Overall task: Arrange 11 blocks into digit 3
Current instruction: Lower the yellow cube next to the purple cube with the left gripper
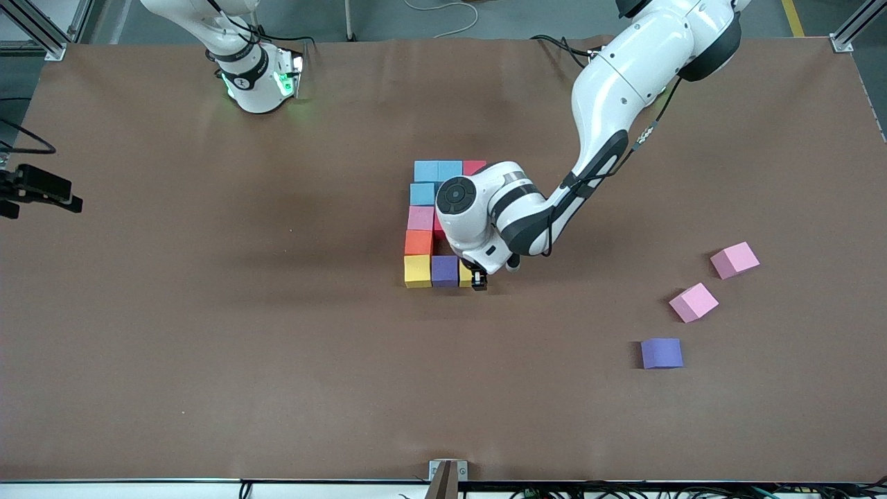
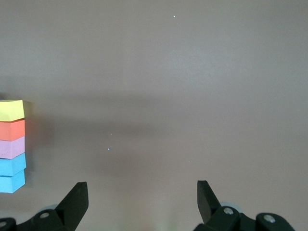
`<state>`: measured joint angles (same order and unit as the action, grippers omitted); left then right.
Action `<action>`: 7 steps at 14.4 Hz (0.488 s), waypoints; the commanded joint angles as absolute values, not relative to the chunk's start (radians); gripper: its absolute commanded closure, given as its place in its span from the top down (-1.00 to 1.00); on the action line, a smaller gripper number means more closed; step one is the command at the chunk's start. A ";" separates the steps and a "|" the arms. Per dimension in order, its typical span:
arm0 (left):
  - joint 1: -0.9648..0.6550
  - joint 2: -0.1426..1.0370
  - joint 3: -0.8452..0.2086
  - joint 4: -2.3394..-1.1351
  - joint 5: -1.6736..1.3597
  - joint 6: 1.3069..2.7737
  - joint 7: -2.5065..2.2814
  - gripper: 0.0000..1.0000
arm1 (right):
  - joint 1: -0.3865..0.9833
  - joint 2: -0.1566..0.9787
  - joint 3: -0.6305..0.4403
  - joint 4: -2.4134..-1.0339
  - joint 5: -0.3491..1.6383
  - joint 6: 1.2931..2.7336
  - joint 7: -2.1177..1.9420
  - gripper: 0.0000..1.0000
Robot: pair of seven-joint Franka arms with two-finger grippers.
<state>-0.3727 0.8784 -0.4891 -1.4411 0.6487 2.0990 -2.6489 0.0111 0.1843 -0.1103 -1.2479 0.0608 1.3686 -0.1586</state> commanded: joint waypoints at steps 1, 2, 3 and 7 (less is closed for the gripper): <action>-0.390 0.900 -0.477 -1.410 0.661 2.109 -2.646 -0.31 | 0.006 0.045 -0.098 -1.397 0.057 1.394 -0.153 1.00; -0.390 0.903 -0.477 -1.408 0.661 2.109 -2.648 -0.31 | 0.008 0.013 -0.098 -1.429 0.057 1.394 -0.155 1.00; -0.391 0.904 -0.477 -1.408 0.661 2.109 -2.648 -0.28 | 0.008 -0.011 -0.097 -1.445 0.057 1.393 -0.156 1.00; -0.391 0.904 -0.477 -1.410 0.666 2.109 -2.640 0.47 | 0.003 -0.034 -0.080 -1.437 0.057 1.345 -0.163 1.00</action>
<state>-0.3742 0.8822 -0.4890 -1.4358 0.6487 2.0989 -2.6487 0.0111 0.0064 -0.1029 -1.3889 0.0608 1.3483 -0.1590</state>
